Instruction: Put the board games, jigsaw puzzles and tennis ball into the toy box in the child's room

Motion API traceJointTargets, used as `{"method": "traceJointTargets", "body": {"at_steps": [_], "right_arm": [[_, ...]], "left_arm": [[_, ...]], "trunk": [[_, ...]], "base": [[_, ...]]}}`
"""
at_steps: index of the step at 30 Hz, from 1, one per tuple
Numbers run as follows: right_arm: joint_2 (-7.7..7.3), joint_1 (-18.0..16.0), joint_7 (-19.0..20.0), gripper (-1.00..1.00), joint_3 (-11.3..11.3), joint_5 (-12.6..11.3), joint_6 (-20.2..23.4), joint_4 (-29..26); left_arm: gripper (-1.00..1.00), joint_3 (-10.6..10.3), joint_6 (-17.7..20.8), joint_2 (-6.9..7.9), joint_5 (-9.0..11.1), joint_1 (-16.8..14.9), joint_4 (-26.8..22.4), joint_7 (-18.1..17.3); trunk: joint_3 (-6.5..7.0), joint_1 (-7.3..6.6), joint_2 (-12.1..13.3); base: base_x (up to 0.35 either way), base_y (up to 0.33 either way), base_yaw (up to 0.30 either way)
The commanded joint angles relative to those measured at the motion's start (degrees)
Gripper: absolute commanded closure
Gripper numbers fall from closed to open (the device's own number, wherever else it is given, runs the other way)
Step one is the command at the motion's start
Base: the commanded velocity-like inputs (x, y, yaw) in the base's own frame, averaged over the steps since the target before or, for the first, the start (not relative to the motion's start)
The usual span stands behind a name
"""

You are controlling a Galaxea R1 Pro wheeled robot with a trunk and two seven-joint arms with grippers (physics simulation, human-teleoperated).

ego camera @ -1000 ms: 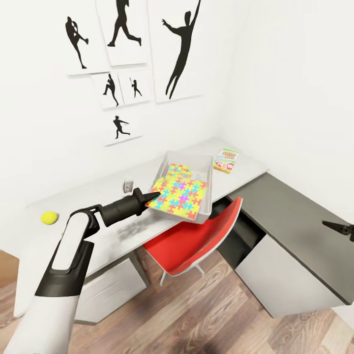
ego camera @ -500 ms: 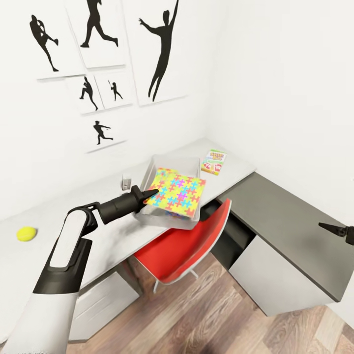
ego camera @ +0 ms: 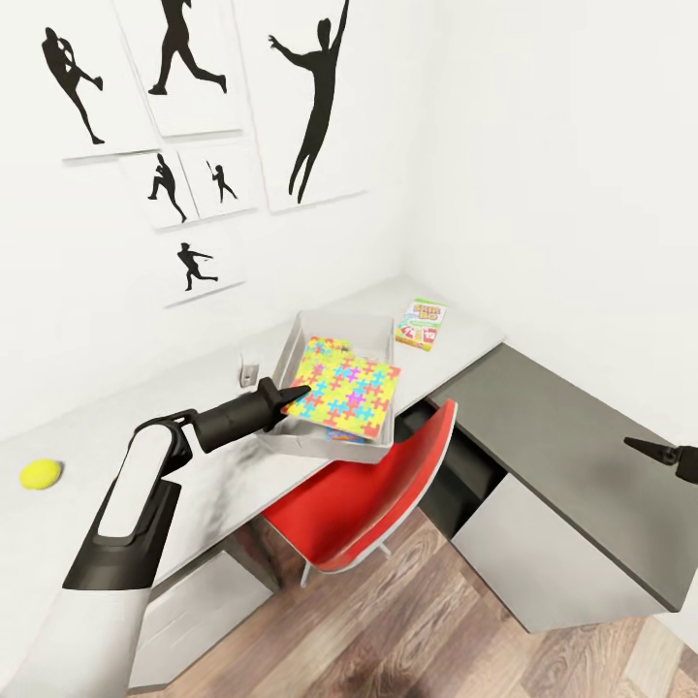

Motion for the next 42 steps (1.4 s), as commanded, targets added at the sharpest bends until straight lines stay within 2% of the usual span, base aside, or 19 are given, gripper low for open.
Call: {"method": "traceJointTargets", "body": {"at_steps": [1,29,42], "right_arm": [[0.0,-0.06,0.25,-1.0,-0.06,0.08,0.28,-0.01],[-0.03,-0.11,0.22,-1.0,-0.07,0.09,0.33,0.04],[0.66,0.2,0.2,-1.0,0.67,0.28,0.6,-0.71]], "left_arm": [[1.0,-0.05,0.06,0.03,0.57,-0.04,-0.05,0.51],[1.0,-0.03,0.08,0.02,0.49,-0.04,-0.05,0.4],[1.0,0.44,0.48,-1.06,-0.13,1.16,-1.36,1.19]], "trunk": [[-0.1,0.03,-0.11],[-0.1,0.03,-0.11],[-0.1,0.03,-0.11]], "base": [[0.0,0.0,0.0],[0.0,0.0,0.0],[0.021,-0.007,0.0]]}}
